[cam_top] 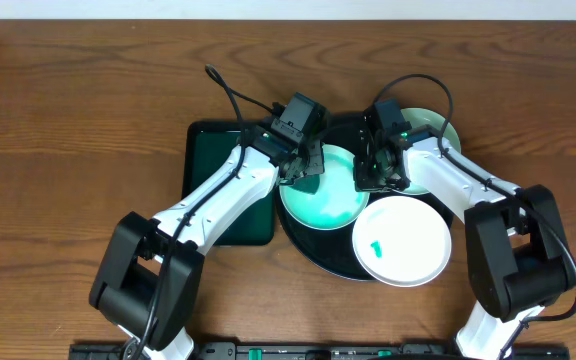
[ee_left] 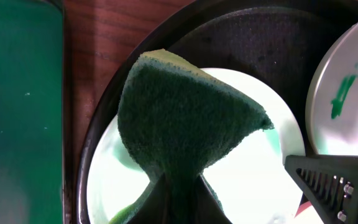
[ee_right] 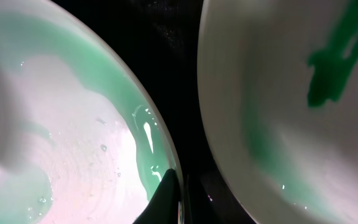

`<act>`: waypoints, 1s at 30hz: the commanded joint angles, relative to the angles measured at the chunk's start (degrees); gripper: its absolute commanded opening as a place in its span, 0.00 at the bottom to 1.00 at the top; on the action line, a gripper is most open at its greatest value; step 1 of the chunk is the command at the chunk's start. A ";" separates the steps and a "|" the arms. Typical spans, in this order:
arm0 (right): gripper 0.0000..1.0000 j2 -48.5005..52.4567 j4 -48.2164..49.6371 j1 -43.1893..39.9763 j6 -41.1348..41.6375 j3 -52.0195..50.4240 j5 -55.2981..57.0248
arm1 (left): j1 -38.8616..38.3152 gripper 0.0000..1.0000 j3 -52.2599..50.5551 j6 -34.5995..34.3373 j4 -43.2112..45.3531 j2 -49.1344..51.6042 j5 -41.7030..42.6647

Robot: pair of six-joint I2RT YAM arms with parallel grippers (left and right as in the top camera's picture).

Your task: Clean dirty plates on tray and stack at the side

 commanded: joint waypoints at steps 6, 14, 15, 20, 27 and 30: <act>0.01 0.11 0.24 1.05 0.20 -0.68 0.28 | -0.04 0.07 -1.64 0.52 0.02 2.43 -0.87; 0.01 0.11 0.24 1.14 0.20 -0.68 0.28 | -2.49 0.07 -1.64 -0.13 0.83 8.13 -0.92; 0.01 0.11 0.24 1.14 0.20 -0.68 0.28 | -2.84 0.07 -1.64 -0.13 1.05 8.96 -0.92; 0.01 0.11 0.28 1.25 0.20 -0.68 0.28 | -3.98 0.07 -1.64 -1.62 1.36 12.00 1.03; 0.01 0.11 0.28 1.29 0.20 -0.68 0.28 | -4.09 0.07 -1.57 -1.62 2.05 11.65 15.58; 0.01 0.11 0.33 1.31 0.20 -0.68 0.28 | -4.04 0.07 -1.16 -1.62 2.03 10.36 19.04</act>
